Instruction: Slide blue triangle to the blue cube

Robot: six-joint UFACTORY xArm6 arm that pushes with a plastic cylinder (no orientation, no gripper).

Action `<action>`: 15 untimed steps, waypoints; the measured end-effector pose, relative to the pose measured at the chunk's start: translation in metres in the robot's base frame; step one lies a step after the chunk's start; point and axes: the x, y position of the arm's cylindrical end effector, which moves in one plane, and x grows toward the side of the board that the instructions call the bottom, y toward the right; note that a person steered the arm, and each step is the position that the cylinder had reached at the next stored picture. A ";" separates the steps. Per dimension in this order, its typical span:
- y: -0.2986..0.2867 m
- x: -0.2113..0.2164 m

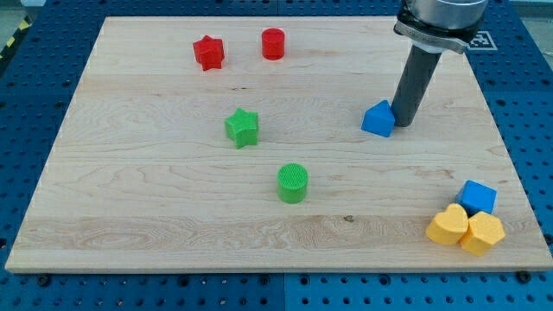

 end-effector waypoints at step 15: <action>0.018 0.030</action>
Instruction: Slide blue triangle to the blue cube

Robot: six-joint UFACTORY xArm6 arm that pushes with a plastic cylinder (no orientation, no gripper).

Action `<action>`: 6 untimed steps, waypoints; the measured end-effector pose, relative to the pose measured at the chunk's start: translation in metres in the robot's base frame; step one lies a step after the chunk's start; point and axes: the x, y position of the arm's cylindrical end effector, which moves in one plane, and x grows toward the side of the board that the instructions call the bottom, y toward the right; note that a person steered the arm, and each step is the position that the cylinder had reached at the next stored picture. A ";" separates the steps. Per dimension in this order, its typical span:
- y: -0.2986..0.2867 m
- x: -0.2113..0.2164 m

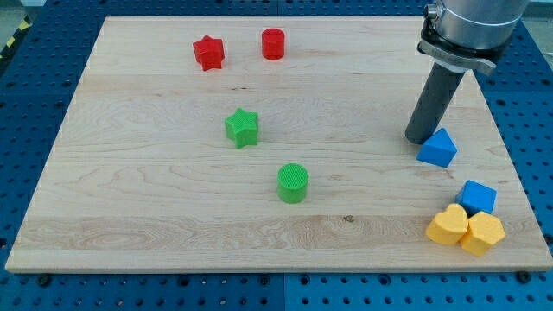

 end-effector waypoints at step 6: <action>0.020 0.037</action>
